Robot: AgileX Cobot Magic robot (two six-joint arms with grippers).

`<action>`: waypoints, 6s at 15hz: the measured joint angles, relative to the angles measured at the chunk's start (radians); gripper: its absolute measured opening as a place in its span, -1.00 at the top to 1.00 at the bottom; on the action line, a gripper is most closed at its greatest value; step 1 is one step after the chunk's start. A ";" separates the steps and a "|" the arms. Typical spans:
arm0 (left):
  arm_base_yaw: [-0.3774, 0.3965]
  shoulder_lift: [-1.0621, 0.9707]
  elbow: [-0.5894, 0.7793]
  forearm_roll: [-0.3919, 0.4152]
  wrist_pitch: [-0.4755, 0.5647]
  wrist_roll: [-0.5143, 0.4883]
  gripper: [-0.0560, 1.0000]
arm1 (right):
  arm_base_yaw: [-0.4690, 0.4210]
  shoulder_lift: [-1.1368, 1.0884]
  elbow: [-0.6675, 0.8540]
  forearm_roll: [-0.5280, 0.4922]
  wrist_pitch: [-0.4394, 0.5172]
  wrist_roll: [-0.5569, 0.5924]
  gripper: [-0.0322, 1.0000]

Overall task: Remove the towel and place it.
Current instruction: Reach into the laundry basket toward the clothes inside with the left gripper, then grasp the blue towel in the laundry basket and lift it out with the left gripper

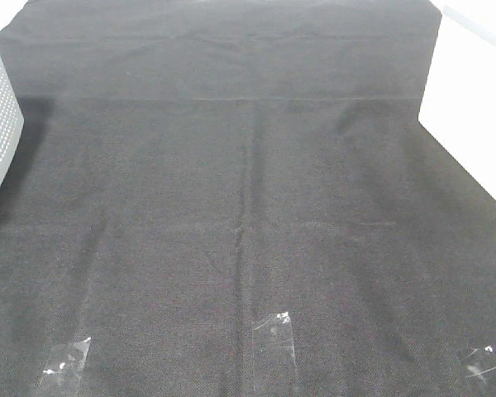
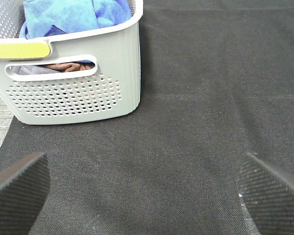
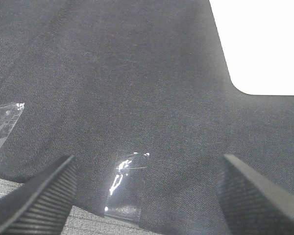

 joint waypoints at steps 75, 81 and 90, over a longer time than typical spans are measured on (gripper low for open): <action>0.223 2.013 -1.387 0.345 0.170 0.854 0.89 | 0.000 0.000 0.000 0.000 0.000 0.000 -0.53; 0.221 1.757 -1.387 0.341 0.162 0.819 0.89 | 0.000 0.000 0.000 0.000 0.000 0.000 -0.53; 0.053 1.477 -1.387 0.382 -0.071 0.668 0.89 | 0.000 0.000 0.000 0.000 0.000 0.000 -0.53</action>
